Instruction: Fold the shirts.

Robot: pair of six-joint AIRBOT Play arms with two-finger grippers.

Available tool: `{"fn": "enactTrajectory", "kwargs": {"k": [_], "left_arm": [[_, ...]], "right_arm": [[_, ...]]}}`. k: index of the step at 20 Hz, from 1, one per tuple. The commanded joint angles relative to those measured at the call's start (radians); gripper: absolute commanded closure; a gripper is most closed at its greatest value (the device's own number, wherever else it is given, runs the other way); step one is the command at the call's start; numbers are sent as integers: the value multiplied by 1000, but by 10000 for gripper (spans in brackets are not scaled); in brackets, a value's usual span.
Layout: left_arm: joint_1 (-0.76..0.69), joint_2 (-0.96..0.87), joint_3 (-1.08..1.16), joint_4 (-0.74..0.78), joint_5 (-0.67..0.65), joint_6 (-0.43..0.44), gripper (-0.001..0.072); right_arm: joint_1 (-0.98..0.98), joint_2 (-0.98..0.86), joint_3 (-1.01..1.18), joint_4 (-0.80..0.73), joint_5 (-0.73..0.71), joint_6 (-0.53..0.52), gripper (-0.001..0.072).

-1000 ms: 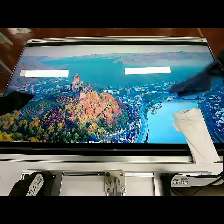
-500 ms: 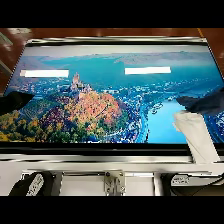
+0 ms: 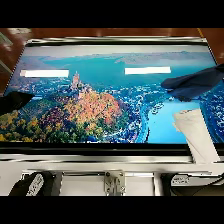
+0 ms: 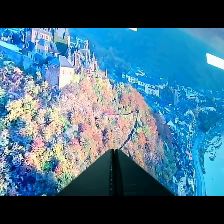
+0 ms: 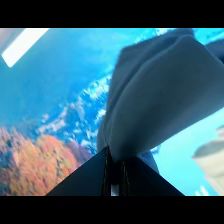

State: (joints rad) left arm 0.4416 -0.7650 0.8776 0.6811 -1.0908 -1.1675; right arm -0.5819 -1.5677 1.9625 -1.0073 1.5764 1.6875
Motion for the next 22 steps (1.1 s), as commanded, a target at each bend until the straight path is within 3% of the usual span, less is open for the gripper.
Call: {"fn": "enactTrajectory", "kwargs": {"k": [1,5,8,16,21,22], "left_arm": [[0,-1,0,0,10,0,666],[0,-1,-1,0,18,3,666],[0,0,-1,0,18,3,666],[-25,0,0,-34,29,8,666],[-117,0,0,-34,120,52,666],[-127,0,0,-34,129,52,666]], "right_arm": [[-1,1,2,-253,283,2,645],[-1,53,-10,-486,282,23,645],[-1,101,-91,-557,281,18,645],[-1,310,-592,-824,283,34,645],[-1,369,-887,-854,141,139,645],[-1,369,-926,-850,103,166,618]]}}
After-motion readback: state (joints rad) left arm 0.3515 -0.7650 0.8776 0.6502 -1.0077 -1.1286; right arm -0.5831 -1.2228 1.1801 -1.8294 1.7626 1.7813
